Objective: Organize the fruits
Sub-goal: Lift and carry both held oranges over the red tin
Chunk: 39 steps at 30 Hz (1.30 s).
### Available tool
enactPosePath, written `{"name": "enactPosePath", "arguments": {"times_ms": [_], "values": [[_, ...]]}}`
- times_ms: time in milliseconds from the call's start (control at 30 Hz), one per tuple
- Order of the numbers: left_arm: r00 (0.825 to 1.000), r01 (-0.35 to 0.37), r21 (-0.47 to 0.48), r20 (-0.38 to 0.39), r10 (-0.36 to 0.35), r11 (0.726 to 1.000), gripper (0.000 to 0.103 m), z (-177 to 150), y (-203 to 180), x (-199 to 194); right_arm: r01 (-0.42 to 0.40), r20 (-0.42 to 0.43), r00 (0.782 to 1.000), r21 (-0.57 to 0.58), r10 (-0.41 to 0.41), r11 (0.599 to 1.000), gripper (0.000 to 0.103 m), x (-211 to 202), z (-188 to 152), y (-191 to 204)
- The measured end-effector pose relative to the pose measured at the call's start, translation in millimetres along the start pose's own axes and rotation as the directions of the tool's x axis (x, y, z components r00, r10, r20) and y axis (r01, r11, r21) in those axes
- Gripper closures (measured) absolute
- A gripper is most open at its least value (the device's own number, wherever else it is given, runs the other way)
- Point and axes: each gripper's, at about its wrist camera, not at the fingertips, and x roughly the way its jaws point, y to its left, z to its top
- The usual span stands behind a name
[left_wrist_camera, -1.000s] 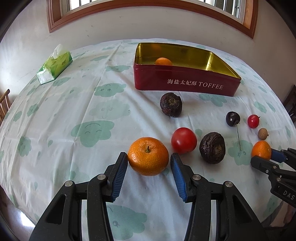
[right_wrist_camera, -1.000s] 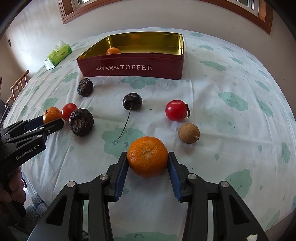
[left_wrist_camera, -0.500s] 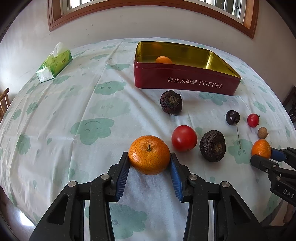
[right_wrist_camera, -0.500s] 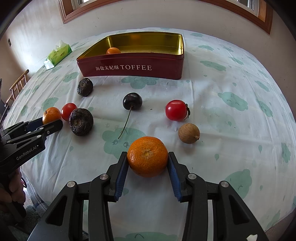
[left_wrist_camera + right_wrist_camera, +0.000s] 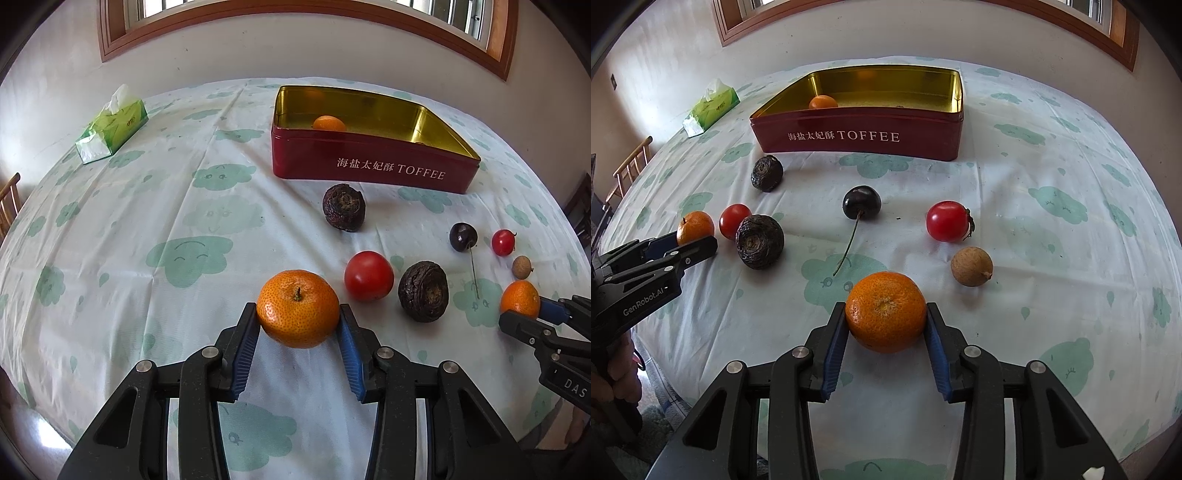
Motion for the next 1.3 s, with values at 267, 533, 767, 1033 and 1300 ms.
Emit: {"name": "enactPosePath", "arguments": {"times_ms": [267, 533, 767, 1033, 1300], "values": [[1.000, -0.002, 0.009, 0.007, 0.002, 1.000, 0.060, 3.7, -1.4, -3.1, -0.009, 0.007, 1.000, -0.005, 0.009, 1.000, 0.065, -4.4, 5.4, -1.1], [0.999, -0.005, 0.020, 0.040, 0.005, 1.000, 0.060, 16.5, 0.5, -11.8, 0.001, 0.052, 0.999, -0.022, 0.001, 1.000, 0.065, -16.3, 24.0, -1.0], [0.996, -0.007, 0.021, 0.092, 0.005, 1.000, 0.060, 40.4, 4.6, -21.6, 0.016, 0.109, 0.994, -0.030, -0.013, 0.999, 0.065, -27.0, 52.2, -4.6], [0.987, -0.007, 0.026, 0.164, 0.002, 1.000, 0.060, 83.2, 2.2, -23.8, 0.032, 0.167, 0.986, -0.035, -0.026, 0.999, 0.065, -27.8, 94.0, -8.0], [0.983, 0.006, 0.022, 0.185, -0.010, 1.000, 0.060, 124.1, -1.3, -8.6, 0.051, 0.174, 0.984, -0.044, -0.043, 0.998, 0.065, -8.1, 131.2, -11.5]]}}
